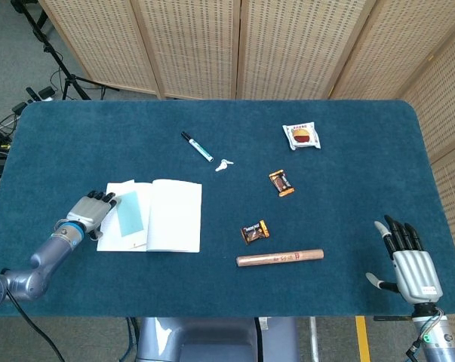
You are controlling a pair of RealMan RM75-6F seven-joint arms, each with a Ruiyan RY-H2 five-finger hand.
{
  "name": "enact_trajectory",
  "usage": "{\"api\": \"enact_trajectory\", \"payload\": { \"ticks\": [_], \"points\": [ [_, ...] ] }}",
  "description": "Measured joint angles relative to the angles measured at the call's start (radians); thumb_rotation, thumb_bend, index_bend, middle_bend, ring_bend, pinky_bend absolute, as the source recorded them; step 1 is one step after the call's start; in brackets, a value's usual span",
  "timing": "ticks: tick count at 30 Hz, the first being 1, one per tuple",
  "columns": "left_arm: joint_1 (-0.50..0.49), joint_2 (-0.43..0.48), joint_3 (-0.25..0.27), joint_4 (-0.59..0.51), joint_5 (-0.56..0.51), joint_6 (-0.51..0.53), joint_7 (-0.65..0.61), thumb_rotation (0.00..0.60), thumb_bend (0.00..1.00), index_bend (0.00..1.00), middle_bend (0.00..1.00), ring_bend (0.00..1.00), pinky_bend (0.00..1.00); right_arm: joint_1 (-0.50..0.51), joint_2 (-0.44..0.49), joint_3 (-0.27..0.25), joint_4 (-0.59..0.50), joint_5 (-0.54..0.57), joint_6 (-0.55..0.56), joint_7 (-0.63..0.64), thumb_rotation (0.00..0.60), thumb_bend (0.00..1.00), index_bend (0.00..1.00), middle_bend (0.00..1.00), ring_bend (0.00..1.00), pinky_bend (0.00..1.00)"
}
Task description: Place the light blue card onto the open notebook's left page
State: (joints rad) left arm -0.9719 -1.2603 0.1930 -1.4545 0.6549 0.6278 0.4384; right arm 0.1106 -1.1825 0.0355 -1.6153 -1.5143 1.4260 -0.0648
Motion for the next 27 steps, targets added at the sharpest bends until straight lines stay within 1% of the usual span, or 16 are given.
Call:
{"api": "enact_trajectory", "payload": {
  "ticks": [11,27],
  "points": [
    [-0.007,-0.024,-0.016,0.006,-0.013,0.03,0.022,0.6,0.31,0.0,0.0,0.0,0.0,-0.001,0.001,-0.001,0.0,-0.004,0.002,0.003,0.6,0.16,0.0,0.0,0.0,0.0],
    [-0.018,-0.052,-0.024,0.013,-0.042,0.038,0.054,0.6,0.31,0.0,0.0,0.0,0.0,-0.003,0.002,0.0,0.003,-0.006,0.008,0.01,0.6,0.16,0.0,0.0,0.0,0.0]
  ]
}}
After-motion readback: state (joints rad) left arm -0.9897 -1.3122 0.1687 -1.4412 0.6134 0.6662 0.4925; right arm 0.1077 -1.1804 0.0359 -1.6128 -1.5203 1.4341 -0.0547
